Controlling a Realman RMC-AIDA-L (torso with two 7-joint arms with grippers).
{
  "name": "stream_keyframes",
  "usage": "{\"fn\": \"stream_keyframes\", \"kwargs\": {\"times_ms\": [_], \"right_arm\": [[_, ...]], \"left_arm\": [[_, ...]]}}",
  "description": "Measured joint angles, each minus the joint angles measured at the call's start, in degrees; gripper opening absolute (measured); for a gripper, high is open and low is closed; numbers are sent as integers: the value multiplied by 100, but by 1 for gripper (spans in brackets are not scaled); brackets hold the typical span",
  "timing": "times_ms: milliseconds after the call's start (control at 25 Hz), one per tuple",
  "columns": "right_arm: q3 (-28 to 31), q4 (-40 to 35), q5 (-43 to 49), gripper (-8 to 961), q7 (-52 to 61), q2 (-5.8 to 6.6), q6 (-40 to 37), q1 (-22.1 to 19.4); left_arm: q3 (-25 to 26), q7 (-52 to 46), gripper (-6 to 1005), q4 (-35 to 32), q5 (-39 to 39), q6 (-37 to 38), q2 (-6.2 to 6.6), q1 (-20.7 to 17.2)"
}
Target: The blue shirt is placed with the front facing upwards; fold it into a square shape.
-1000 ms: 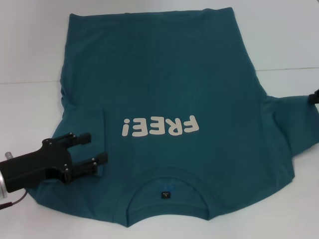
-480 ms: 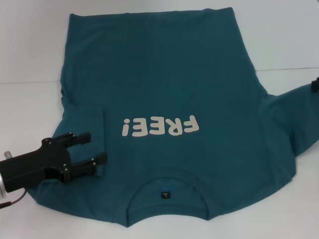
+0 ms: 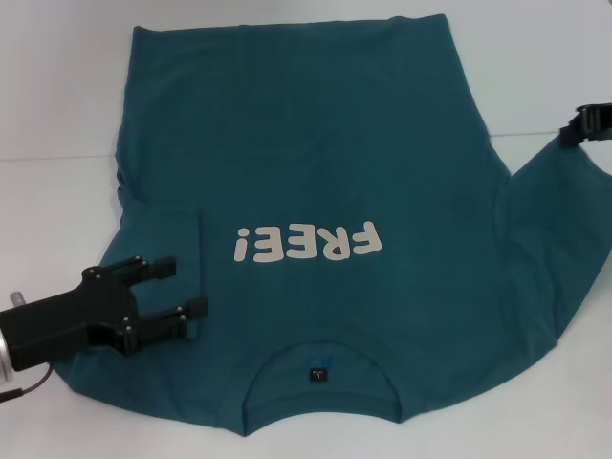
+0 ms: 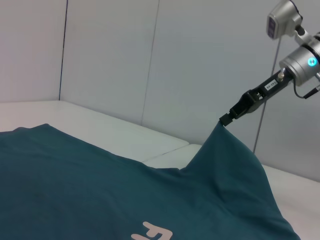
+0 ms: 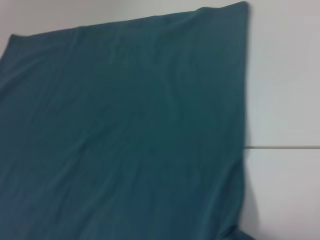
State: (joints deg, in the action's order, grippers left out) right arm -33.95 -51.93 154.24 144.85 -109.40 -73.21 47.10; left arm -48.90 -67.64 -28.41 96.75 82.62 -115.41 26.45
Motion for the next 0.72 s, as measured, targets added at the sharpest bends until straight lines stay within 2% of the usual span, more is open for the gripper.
{"fn": "stream_keyframes", "kwargs": {"times_ms": [320, 480, 720], "right_arm": [[-515, -58, 128, 85, 205, -141, -321, 327], [-804, -61, 346, 90, 380, -271, -387, 605], [-1043, 28, 811, 97, 624, -534, -314, 1130]], "left_arm": [[-5, 5, 765, 0, 36, -37, -6, 17], [-6, 14, 765, 0, 37, -43, 5, 37], [-6, 22, 766, 3, 69, -47, 9, 39]]}}
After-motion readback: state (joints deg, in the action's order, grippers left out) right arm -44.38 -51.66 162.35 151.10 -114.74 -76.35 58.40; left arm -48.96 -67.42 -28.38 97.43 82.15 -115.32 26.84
